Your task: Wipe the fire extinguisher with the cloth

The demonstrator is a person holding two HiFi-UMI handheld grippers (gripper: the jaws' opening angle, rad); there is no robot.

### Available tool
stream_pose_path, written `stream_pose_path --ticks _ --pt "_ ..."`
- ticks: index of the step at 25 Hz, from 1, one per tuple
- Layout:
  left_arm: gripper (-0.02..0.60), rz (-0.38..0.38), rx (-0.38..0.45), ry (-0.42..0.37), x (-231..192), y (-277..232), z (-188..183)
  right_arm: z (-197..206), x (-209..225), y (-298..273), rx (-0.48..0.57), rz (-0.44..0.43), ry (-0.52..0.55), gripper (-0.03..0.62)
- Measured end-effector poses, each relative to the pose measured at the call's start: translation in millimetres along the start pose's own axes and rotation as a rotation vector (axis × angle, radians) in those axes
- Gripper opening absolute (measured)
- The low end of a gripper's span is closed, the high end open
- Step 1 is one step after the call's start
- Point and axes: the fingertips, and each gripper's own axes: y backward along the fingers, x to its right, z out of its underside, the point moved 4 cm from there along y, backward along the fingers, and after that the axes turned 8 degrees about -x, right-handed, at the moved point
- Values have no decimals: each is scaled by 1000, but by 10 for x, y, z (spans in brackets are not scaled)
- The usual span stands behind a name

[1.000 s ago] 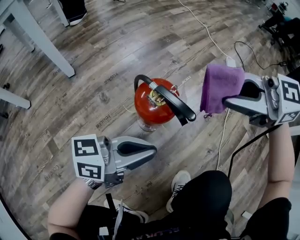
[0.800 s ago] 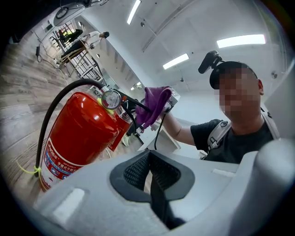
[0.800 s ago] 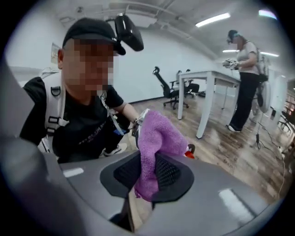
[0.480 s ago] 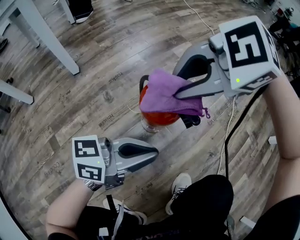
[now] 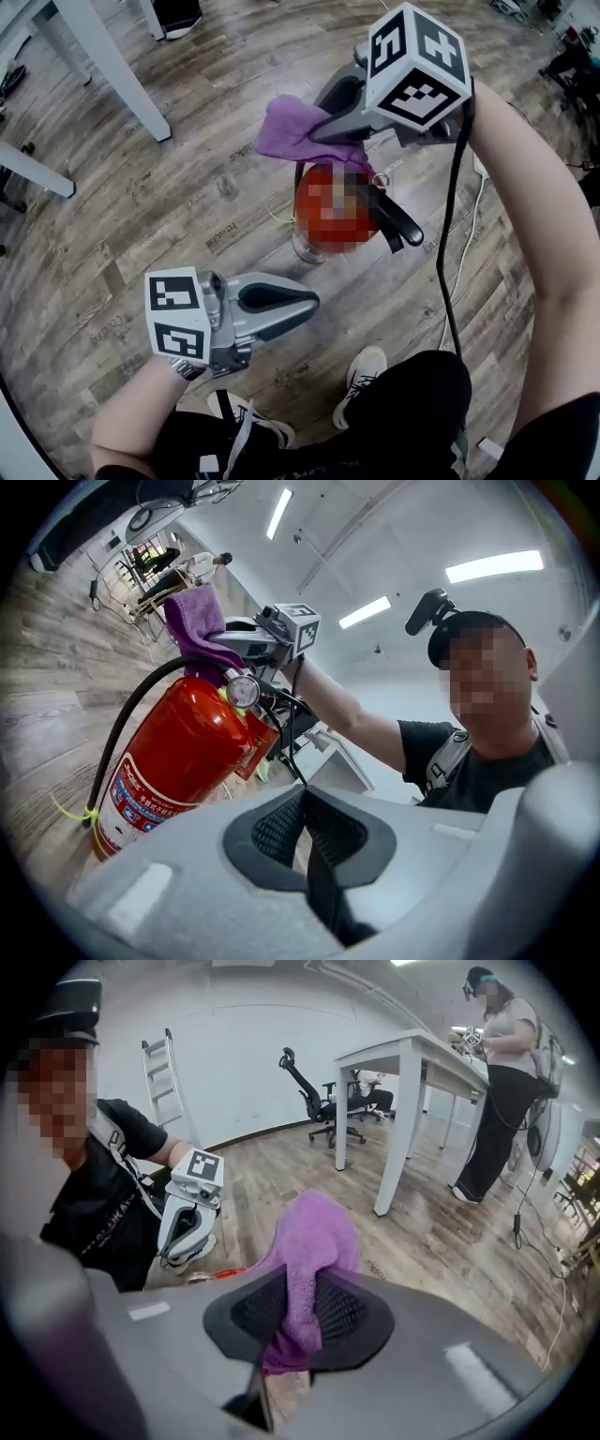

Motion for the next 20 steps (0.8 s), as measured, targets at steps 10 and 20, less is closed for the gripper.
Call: stream_pose_path --ticks 10,20 --pt "-3 18 15 -5 -47 -16 -37 268 -695 539 18 -53 103 69" --pt "-3 35 31 14 -139 -12 -70 725 -1427 709 -142 -46 160 67"
